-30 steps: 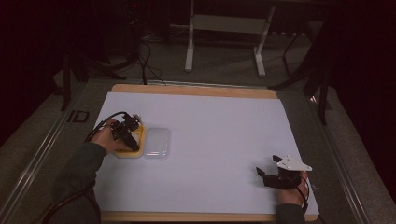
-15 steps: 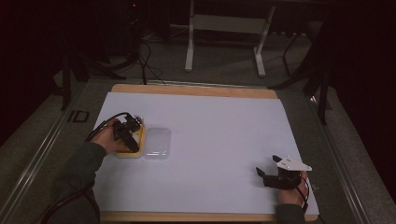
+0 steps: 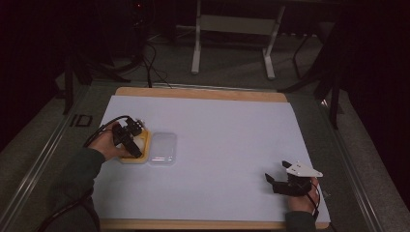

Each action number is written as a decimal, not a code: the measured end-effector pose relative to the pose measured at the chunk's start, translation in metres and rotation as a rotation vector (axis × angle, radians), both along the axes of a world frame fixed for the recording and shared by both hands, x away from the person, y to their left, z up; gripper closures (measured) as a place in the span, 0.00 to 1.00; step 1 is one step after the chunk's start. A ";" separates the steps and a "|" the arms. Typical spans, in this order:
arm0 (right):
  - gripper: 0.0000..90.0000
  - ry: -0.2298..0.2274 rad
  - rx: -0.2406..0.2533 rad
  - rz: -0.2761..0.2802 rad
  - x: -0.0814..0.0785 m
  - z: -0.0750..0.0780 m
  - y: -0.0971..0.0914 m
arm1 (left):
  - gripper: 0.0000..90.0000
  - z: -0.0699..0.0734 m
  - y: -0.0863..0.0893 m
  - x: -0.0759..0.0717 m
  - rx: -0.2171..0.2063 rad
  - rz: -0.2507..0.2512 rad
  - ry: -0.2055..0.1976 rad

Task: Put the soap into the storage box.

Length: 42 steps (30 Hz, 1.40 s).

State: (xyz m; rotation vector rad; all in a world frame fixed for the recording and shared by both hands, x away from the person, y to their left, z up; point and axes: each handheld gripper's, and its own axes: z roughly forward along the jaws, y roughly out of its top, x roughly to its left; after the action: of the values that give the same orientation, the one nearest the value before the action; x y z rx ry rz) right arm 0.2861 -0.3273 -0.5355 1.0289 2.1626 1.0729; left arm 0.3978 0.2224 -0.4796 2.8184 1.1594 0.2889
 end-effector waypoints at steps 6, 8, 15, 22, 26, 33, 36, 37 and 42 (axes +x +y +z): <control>0.17 0.000 -0.001 0.001 0.000 0.000 0.000 | 0.07 0.007 0.006 -0.003 -0.040 0.002 -0.015; 0.17 0.000 -0.001 0.000 0.000 0.000 0.000 | 0.06 0.010 0.008 -0.005 -0.050 0.006 -0.022; 0.17 -0.001 -0.002 0.000 0.000 0.000 0.000 | 0.15 0.020 0.013 -0.009 -0.118 0.006 -0.046; 0.17 -0.001 -0.001 0.000 0.000 0.000 0.000 | 0.21 0.029 0.015 -0.014 -0.158 -0.002 -0.072; 0.17 -0.001 -0.001 -0.001 0.000 0.000 0.000 | 0.22 0.033 0.013 -0.018 -0.169 -0.012 -0.085; 0.17 -0.001 0.000 -0.002 0.000 0.000 0.000 | 0.23 0.038 0.007 -0.024 -0.180 -0.034 -0.106; 0.17 -0.001 0.000 -0.002 0.000 0.000 0.000 | 0.23 0.040 0.001 -0.028 -0.178 -0.054 -0.119; 0.17 -0.001 0.000 -0.002 0.000 0.000 0.000 | 0.23 0.041 -0.002 -0.030 -0.179 -0.066 -0.132; 0.17 0.000 0.001 -0.002 0.000 0.000 0.000 | 0.23 0.044 -0.012 -0.037 -0.188 -0.096 -0.163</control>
State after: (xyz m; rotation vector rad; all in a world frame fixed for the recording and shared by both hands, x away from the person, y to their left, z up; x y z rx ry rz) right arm 0.2861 -0.3275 -0.5355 1.0313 2.1614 1.0727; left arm 0.3603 0.2104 -0.4353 2.6227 0.9606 0.3730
